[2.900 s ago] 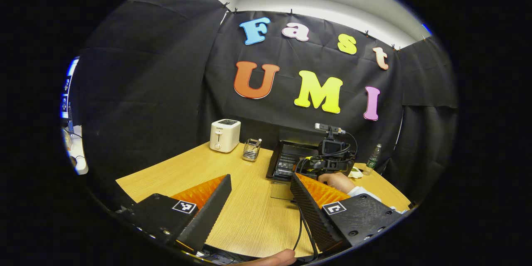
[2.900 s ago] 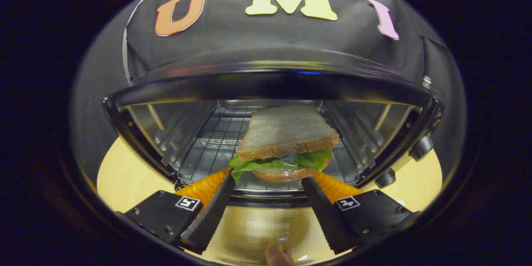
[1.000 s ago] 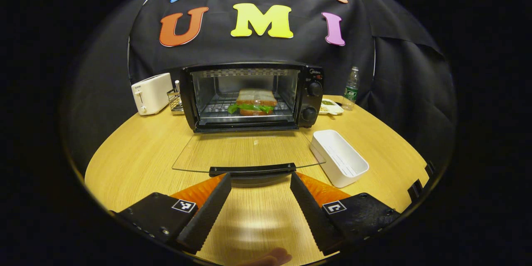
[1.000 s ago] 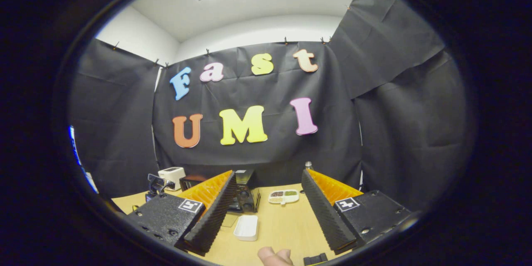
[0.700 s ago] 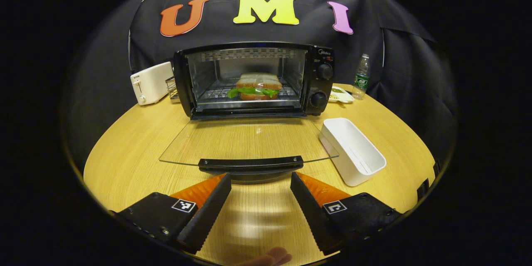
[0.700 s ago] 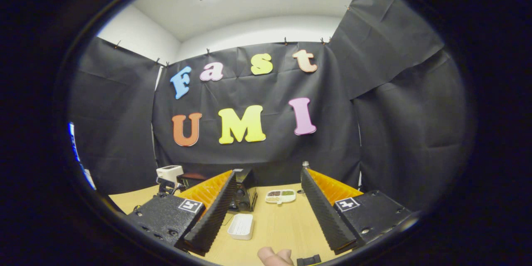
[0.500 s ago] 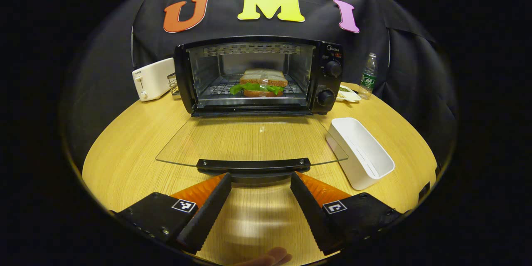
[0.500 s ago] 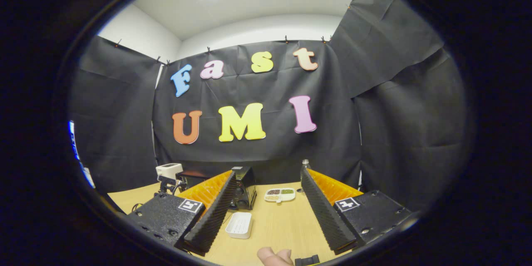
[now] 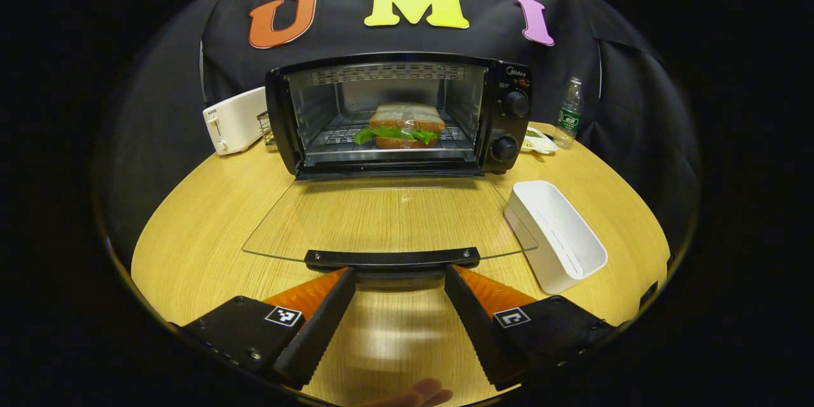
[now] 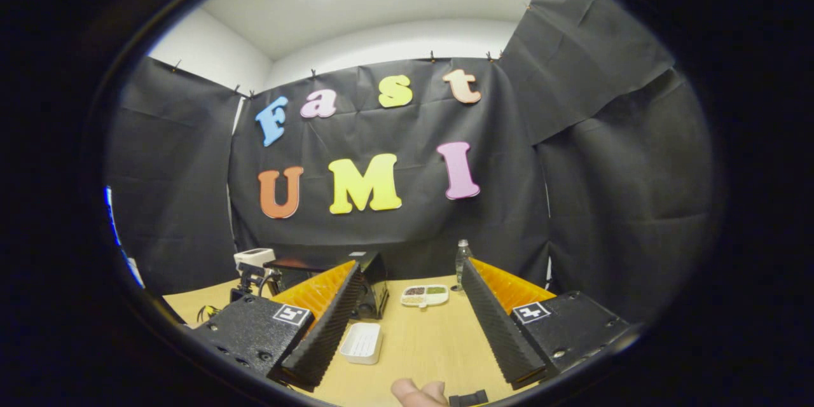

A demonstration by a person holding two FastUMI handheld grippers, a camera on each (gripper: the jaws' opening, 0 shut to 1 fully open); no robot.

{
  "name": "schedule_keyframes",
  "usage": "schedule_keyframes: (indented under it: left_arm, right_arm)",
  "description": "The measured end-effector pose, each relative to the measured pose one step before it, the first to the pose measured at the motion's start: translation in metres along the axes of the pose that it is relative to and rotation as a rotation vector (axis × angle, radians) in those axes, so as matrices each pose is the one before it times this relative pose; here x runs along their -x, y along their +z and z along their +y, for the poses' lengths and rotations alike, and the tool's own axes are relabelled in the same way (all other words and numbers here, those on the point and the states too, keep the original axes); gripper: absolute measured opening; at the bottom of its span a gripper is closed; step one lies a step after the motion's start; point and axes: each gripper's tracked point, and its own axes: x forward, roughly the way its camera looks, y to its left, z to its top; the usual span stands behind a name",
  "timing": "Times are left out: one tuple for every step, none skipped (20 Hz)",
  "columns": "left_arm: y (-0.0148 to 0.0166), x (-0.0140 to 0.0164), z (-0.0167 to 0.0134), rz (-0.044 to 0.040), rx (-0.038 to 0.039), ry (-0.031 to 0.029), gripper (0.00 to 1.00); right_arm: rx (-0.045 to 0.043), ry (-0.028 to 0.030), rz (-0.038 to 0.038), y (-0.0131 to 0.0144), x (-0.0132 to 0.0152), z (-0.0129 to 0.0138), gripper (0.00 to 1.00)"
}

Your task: Open the electric oven with the left hand, put the food in, and close the electric oven.

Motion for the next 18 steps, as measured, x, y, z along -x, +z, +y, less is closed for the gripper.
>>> schedule_keyframes:
  left_arm:
    - [0.00100,0.00005,0.00019,0.00287,-0.00094,0.00112,0.94]
    - [0.00018,0.00084,0.00021,-0.00029,-0.00566,0.00035,0.94]
    - [0.00218,0.00119,-0.00008,-0.00714,0.00409,0.00048,0.94]
    - [0.00209,0.00130,-0.00076,-0.00601,0.00115,0.00095,0.94]
    - [0.00222,0.00132,-0.00036,-0.00402,-0.00038,0.00077,0.94]
    - [0.00038,0.00061,0.00056,0.00166,0.00101,0.00211,0.94]
    - [0.00202,0.00105,-0.00026,-0.00161,-0.00560,0.00182,0.94]
    - [0.00297,0.00160,0.00001,-0.00678,-0.00893,0.00068,0.94]
    - [0.00277,0.00050,0.00024,-0.00304,-0.00400,-0.00235,0.94]
    - [0.00220,0.00046,0.00174,-0.00353,0.00648,-0.00468,0.94]
    - [0.00237,0.00108,0.00059,-0.00034,0.00967,-0.00726,0.94]
    - [0.00474,0.00114,0.00081,-0.01120,0.01314,-0.00673,0.94]
    - [0.00351,0.00143,0.00041,-0.00648,0.01973,-0.00507,0.94]
    - [0.00462,0.00435,-0.00149,-0.00755,0.01096,-0.00476,0.94]
    - [0.00466,0.00172,0.00042,-0.01007,0.00324,0.00372,0.94]
    - [0.00615,0.00187,0.00401,-0.01513,-0.00819,0.01240,0.94]
    - [0.00786,0.00062,0.00327,-0.01912,-0.01441,0.01328,0.94]
    - [0.00885,0.00213,-0.00061,-0.02466,-0.00437,-0.00005,0.94]
  right_arm:
    - [0.00208,-0.00247,0.00182,-0.00064,-0.00018,-0.00025,0.96]
    - [-0.00128,0.00378,-0.00407,0.00074,-0.00080,0.00204,0.96]
    - [-0.00137,0.00387,-0.00378,0.00130,-0.00024,0.00146,0.96]
    - [0.00149,-0.00230,0.00176,-0.00129,-0.00016,-0.00180,0.96]
    - [0.00244,-0.00290,0.00066,-0.00097,-0.00088,-0.00203,0.96]
    - [0.00028,-0.00159,0.00280,-0.00082,-0.00061,0.00025,0.96]
    - [-0.00125,0.00122,0.00200,-0.00094,-0.00135,0.00085,0.96]
    - [-0.00099,0.00231,0.00274,-0.00093,-0.00102,0.00082,0.96]
    - [0.00092,-0.00116,-0.00011,-0.00015,-0.00135,0.00037,0.96]
    - [0.00574,-0.00392,0.00046,-0.00068,-0.00052,-0.00175,0.96]
    - [0.00699,-0.00658,-0.00435,0.00069,-0.00176,-0.00154,0.96]
    - [0.00759,-0.00501,-0.00110,-0.00118,-0.00114,-0.00045,0.96]
    - [0.00553,-0.00324,0.00006,-0.00068,-0.00071,0.00030,0.96]
    - [0.00311,0.00077,0.00164,-0.00141,-0.00038,0.00020,0.96]
    - [0.00022,-0.00024,0.00217,-0.00097,-0.00078,0.00100,0.96]
    - [-0.00008,0.00056,0.00407,-0.00210,-0.00113,-0.00056,0.96]
    - [0.00087,-0.00012,0.00395,-0.00120,-0.00110,0.00012,0.96]
    - [0.00152,-0.00067,0.00314,-0.00207,-0.00081,-0.00090,0.96]
